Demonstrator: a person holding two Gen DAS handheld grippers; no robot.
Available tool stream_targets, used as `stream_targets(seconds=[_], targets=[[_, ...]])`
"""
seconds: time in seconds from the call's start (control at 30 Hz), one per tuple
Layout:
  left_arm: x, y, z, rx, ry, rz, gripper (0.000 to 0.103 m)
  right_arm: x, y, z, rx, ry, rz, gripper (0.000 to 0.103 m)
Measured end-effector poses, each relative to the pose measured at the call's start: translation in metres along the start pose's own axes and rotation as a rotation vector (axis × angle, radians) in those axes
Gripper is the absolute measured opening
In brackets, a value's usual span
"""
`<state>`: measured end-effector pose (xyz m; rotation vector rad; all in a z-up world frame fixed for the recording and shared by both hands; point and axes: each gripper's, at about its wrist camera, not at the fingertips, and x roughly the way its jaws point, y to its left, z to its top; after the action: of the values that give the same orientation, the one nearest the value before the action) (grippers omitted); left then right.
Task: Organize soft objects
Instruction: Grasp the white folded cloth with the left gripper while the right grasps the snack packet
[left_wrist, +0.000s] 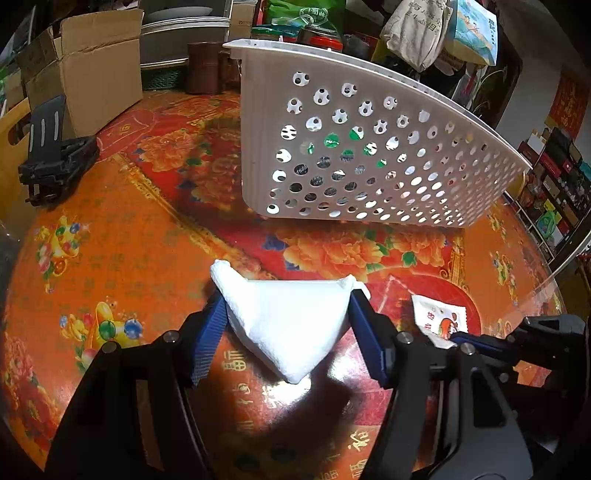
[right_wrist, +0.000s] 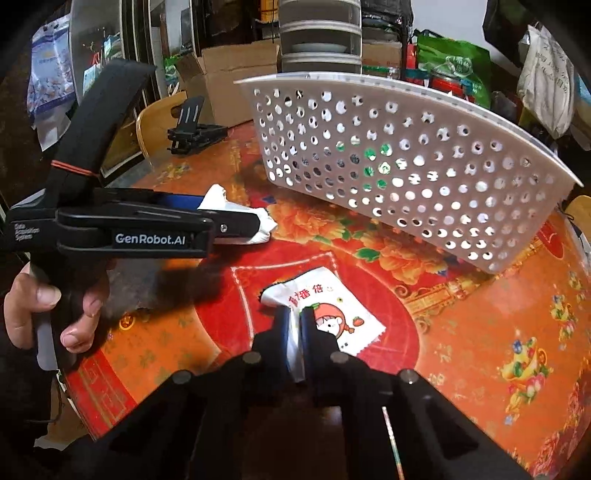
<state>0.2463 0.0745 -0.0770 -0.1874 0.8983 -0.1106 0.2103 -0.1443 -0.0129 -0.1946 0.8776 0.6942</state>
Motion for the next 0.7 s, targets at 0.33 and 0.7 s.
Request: stream_targets(seconds=[0.33,0.7], targets=[[-0.012,-0.005,-0.001,0.022,-0.056,0.006,0.044,-0.035,-0.024,-0.002,0.078,-0.080,0.021,0.004],[-0.037,-0.024,-0.007,0.054,-0.100,-0.013,0.044,-0.083,-0.053,-0.001,0.146,-0.167,0.034,0.004]])
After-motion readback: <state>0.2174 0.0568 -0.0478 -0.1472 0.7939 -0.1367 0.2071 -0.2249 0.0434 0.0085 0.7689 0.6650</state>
